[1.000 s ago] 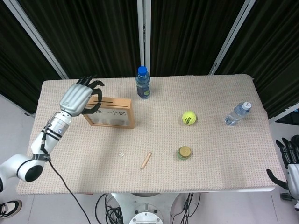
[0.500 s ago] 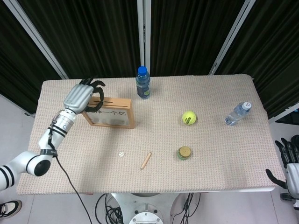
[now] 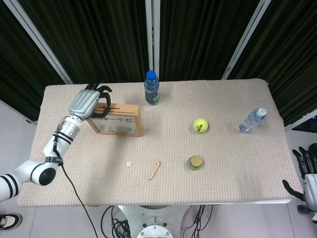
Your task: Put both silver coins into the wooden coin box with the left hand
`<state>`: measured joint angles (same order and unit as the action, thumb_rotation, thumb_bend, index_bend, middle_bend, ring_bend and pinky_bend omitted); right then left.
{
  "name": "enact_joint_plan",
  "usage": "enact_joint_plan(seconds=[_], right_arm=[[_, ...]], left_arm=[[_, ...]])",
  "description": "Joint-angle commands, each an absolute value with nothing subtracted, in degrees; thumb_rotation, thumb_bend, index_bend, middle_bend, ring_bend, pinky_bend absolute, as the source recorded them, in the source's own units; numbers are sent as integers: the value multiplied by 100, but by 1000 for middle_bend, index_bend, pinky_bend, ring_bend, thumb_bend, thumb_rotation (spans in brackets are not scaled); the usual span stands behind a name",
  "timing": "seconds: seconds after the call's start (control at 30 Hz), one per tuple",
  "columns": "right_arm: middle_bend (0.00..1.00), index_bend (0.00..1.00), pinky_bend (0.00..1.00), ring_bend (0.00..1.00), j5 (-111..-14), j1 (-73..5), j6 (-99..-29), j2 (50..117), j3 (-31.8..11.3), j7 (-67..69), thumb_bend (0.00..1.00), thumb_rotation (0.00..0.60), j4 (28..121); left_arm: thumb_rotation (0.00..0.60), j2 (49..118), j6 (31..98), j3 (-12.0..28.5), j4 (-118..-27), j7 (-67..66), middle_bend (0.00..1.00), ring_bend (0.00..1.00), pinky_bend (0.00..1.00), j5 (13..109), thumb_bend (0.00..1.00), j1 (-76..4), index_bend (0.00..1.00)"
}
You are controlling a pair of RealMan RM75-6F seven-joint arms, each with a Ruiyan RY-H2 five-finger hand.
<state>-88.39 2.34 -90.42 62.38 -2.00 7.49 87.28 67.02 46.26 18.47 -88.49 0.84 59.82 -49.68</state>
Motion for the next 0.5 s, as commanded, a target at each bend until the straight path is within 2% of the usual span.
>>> enact_joint_plan(seconds=[0.03,0.27,0.5], right_arm=[[0,0,0,0,-8845,223,-9012,6249,-189,740,176,600,8714],[0,0,0,0,-8846,200,-8975,6266,-186,704,177,600,8716],[0,0,0,0,-8833,209,-8980,6243,-185,694,176,600,8736]], left_arm=[[600,6713,4624,1837,-8839,77,227,5,81,5953,413,-4982,612],[600,6720,4606,1796,-8837,60,228,5,82,5927,414,-5009,599],[600,6714,4569,1744,-8803,62,228,5,82,5864,415,-5008,435]])
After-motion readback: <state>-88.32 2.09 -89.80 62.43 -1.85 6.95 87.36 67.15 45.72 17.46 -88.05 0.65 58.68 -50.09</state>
